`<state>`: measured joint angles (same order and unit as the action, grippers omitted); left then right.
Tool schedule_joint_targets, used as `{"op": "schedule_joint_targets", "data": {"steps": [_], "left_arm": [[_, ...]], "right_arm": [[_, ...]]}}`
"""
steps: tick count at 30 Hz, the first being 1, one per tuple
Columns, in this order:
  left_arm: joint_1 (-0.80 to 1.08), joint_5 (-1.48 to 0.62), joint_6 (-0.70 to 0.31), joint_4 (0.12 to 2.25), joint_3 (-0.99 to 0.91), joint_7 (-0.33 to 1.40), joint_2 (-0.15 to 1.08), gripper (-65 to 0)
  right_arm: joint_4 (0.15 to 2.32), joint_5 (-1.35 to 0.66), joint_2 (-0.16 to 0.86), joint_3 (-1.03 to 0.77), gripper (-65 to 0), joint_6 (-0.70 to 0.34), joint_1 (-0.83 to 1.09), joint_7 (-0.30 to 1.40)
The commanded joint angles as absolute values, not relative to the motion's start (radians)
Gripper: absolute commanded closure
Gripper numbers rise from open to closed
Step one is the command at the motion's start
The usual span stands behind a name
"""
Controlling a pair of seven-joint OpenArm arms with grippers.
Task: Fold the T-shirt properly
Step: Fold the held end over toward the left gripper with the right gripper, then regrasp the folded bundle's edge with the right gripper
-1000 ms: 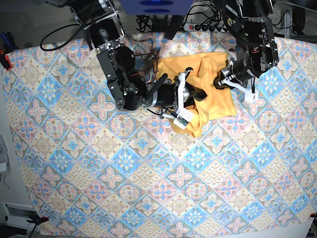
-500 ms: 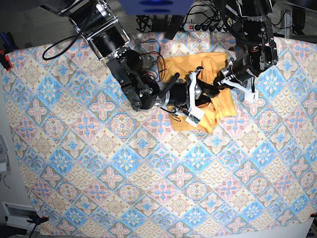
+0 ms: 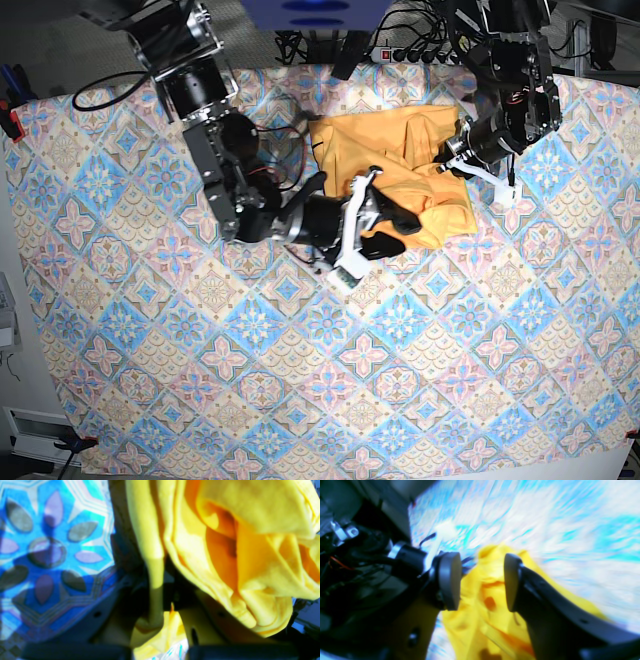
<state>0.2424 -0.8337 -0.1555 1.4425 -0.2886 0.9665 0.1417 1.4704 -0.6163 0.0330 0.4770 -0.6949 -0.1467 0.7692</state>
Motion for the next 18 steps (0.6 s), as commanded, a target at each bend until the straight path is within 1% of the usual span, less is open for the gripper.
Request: {"op": "schedule_joint_targets", "data": {"steps": [1,5,9,14,16,18], "left_arm": [[0.243,-0.837,-0.159,1.454,-0.294,0.958,0.150,0.0],[0.245,-0.839,-0.159,1.455,-0.343,0.961,0.148,0.0],[0.243,-0.839,-0.159,1.455,-0.377,0.963,0.142,0.0],[0.242,-0.837,-0.159,1.454,-0.375,0.963,0.142,0.0],[0.240,-0.835,-0.159,1.452,-0.375,0.963,0.140,0.0],[0.239,-0.835,-0.159,1.449,-0.375,0.963,0.140,0.0]], "right_arm": [[1.498,-0.628,0.059,0.460,-22.6,-0.698,-0.151,0.754],[1.523,-0.628,0.127,0.386,-16.8,-0.698,-0.091,0.754],[1.503,-0.624,0.148,0.305,-13.1,-0.698,-0.038,0.754],[1.446,-0.624,0.142,0.303,-12.8,-0.698,-0.030,0.754],[1.443,-0.624,0.136,0.329,-13.0,-0.698,-0.021,0.754],[1.443,-0.624,0.133,0.369,-15.0,-0.698,-0.019,0.754]]}}
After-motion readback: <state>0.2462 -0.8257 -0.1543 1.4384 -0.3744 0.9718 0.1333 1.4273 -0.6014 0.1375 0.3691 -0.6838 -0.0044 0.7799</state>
